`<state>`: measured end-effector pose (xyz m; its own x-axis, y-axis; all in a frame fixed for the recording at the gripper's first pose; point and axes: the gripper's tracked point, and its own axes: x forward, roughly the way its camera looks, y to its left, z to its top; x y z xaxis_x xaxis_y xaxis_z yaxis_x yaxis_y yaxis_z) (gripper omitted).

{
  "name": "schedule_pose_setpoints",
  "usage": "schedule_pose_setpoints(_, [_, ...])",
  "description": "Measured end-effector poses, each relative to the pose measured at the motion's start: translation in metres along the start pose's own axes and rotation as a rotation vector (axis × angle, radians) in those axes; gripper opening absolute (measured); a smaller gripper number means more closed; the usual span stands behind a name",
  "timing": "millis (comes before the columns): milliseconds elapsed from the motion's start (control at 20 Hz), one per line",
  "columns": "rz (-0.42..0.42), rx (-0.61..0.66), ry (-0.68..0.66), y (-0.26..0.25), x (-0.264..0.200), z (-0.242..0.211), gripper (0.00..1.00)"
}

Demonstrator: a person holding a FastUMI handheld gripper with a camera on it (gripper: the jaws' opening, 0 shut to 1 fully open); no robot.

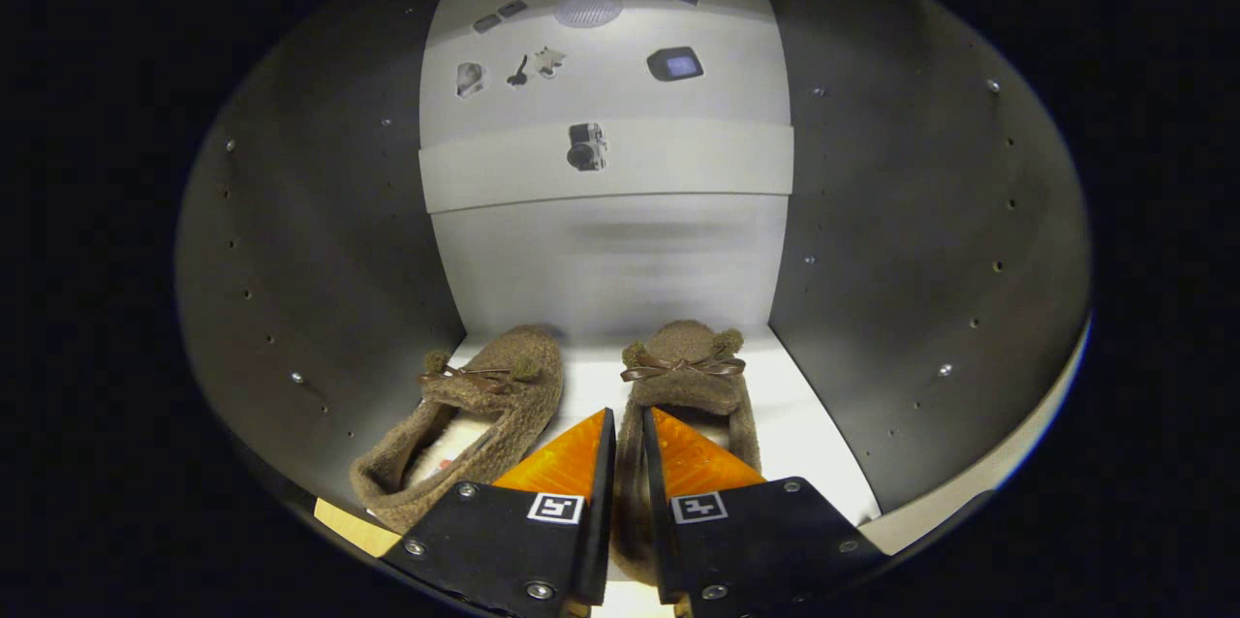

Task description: Open the shoe cabinet door, grab the shoes and put them into the shoe cabinet, then close the shoe cabinet door.

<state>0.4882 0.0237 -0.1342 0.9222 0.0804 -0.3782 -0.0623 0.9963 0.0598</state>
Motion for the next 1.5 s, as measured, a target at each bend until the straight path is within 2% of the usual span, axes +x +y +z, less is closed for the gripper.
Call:
schedule_pose_setpoints(250, [-0.018, -0.010, -0.070, 0.004, -0.055, 0.006, 0.19])
schedule_pose_setpoints(800, [-0.063, -0.007, -0.240, 0.013, -0.220, 0.013, 0.19])
schedule_pose_setpoints(1150, [-0.090, -0.009, -0.302, 0.011, -0.322, -0.013, 0.21])
schedule_pose_setpoints(1500, [-0.145, 0.031, -0.308, -0.027, -0.423, -0.064, 0.33])
